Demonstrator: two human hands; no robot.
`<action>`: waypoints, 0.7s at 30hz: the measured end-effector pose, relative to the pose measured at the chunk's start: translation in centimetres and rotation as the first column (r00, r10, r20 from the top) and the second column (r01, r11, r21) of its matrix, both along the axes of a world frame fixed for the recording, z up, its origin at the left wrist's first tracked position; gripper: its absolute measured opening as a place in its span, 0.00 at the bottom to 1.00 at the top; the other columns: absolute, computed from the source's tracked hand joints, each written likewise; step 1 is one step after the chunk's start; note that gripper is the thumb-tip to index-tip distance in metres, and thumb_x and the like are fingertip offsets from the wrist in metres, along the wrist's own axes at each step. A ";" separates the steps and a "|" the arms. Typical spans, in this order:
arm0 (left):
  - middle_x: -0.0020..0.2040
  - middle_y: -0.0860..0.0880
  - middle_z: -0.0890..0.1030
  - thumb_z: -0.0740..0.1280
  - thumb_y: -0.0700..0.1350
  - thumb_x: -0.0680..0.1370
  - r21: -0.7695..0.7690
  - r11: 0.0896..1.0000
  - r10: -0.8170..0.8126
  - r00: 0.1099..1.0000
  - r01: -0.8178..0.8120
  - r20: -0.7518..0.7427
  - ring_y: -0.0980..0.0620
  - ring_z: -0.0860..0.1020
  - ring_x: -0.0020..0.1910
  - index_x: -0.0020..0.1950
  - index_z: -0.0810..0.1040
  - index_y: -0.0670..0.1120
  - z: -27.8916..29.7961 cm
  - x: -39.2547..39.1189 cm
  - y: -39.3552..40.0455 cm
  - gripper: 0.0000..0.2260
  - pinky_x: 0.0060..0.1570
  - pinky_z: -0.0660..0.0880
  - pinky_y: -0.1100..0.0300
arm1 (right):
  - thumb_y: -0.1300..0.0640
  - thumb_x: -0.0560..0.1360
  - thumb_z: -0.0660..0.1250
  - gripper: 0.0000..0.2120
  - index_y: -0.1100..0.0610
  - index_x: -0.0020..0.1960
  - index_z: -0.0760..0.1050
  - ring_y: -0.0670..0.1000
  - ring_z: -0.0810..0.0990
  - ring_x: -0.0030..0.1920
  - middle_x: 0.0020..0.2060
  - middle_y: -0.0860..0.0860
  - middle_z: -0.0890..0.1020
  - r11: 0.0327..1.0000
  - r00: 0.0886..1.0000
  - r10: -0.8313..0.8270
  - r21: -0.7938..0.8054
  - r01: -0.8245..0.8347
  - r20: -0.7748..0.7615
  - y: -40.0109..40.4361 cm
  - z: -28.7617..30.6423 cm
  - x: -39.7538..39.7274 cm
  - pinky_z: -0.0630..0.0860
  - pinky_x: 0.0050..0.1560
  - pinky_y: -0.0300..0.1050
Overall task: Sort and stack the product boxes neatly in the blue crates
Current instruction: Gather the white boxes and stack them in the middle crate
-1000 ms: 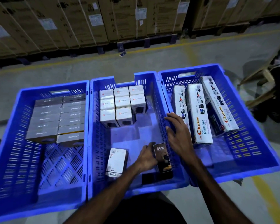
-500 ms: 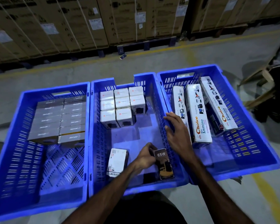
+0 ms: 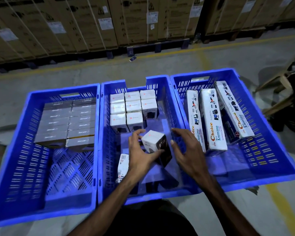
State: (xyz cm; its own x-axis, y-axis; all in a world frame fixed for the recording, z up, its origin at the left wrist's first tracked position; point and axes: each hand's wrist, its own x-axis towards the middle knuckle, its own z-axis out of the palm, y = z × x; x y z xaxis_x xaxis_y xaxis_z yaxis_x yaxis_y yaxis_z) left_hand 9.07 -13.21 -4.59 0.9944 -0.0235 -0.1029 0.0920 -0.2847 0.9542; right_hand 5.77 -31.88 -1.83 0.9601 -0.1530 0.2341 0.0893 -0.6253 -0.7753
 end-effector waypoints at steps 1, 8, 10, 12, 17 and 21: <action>0.64 0.52 0.72 0.83 0.55 0.63 0.017 1.000 0.021 0.999 -0.021 0.046 0.59 0.76 0.61 0.67 0.69 0.62 0.4 -0.3 0.3 0.37 0.52 0.80 0.61 | 0.53 0.79 0.69 0.21 0.52 0.72 0.74 0.48 0.79 0.63 0.62 0.48 0.80 0.999 0.998 0.027 0.040 -0.025 -0.049 0.6 0.3 -0.2 0.77 0.64 0.51; 0.63 0.53 0.69 0.74 0.42 0.64 0.112 0.994 -0.016 0.962 -0.015 0.273 0.54 0.75 0.59 0.72 0.69 0.56 1.8 -1.4 1.6 0.37 0.47 0.79 0.57 | 0.38 0.74 0.74 0.39 0.43 0.80 0.62 0.44 0.74 0.63 0.64 0.44 0.72 0.992 0.934 0.120 0.010 -0.124 -0.336 3.4 0.9 0.5 0.75 0.60 0.46; 0.62 0.57 0.68 0.72 0.46 0.64 0.128 0.991 -0.016 0.950 -0.025 0.312 0.49 0.77 0.56 0.72 0.68 0.58 2.2 -1.2 2.5 0.36 0.44 0.80 0.51 | 0.38 0.73 0.75 0.36 0.44 0.77 0.66 0.44 0.76 0.61 0.61 0.43 0.72 0.992 0.943 0.103 -0.036 -0.121 -0.317 3.9 1.1 0.8 0.77 0.57 0.47; 0.62 0.61 0.68 0.74 0.46 0.65 0.132 0.991 -0.030 0.923 -0.022 0.384 0.47 0.78 0.57 0.73 0.68 0.60 2.5 -0.9 3.1 0.37 0.47 0.80 0.49 | 0.39 0.73 0.76 0.31 0.45 0.72 0.70 0.45 0.77 0.58 0.58 0.43 0.72 0.991 0.946 0.099 -0.055 -0.122 -0.307 4.4 1.5 1.0 0.76 0.51 0.43; 0.60 0.60 0.68 0.83 0.41 0.67 0.130 0.991 -0.078 0.895 0.022 0.440 0.53 0.75 0.58 0.74 0.68 0.54 2.8 -0.3 4.6 0.40 0.53 0.76 0.60 | 0.41 0.72 0.77 0.28 0.47 0.69 0.74 0.44 0.81 0.54 0.57 0.43 0.76 0.981 0.933 0.190 0.025 -0.191 -0.305 4.1 2.4 2.4 0.79 0.53 0.44; 0.56 0.53 0.70 0.84 0.41 0.68 0.140 0.990 -0.094 0.888 0.033 0.451 0.59 0.74 0.53 0.71 0.72 0.48 2.6 0.2 6.6 0.36 0.50 0.71 0.70 | 0.49 0.71 0.79 0.32 0.50 0.72 0.73 0.46 0.83 0.54 0.61 0.45 0.76 0.969 0.912 0.234 0.005 -0.247 -0.335 2.8 2.4 3.4 0.83 0.52 0.53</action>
